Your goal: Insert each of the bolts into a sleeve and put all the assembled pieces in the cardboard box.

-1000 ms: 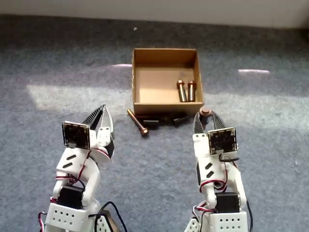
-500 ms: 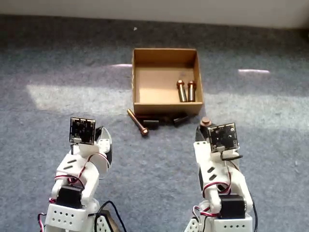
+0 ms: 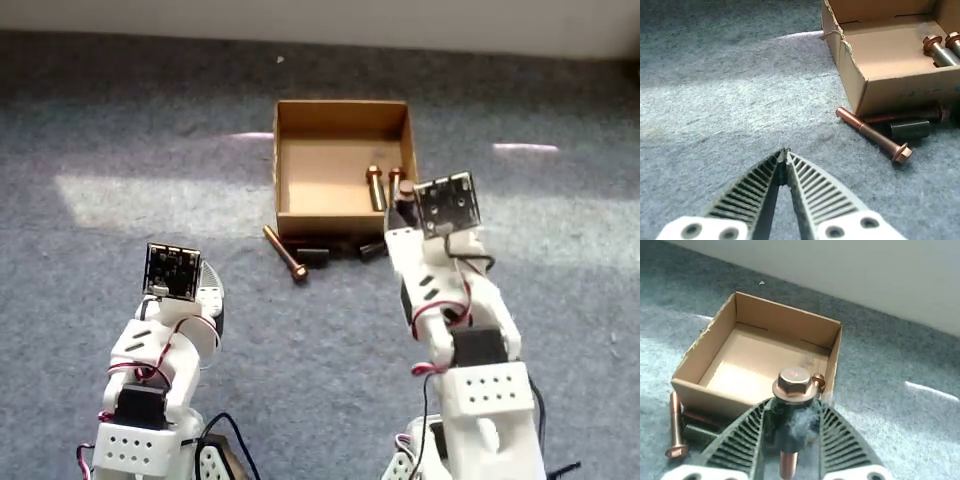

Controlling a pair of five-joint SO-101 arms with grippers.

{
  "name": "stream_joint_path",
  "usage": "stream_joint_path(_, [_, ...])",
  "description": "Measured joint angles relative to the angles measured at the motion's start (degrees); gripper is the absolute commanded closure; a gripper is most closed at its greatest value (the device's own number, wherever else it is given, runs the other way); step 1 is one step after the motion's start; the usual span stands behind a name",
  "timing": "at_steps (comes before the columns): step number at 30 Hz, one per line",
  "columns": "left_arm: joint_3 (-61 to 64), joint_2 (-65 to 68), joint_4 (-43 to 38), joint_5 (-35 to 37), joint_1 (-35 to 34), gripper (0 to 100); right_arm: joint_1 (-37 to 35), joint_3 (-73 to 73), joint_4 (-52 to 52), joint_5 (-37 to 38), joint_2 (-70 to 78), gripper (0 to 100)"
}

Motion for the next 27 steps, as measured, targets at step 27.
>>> stream_joint_path(27, [0.1,0.0,0.0,-0.1,0.0,99,0.3,-15.5,-35.0,-0.2,60.5,95.6])
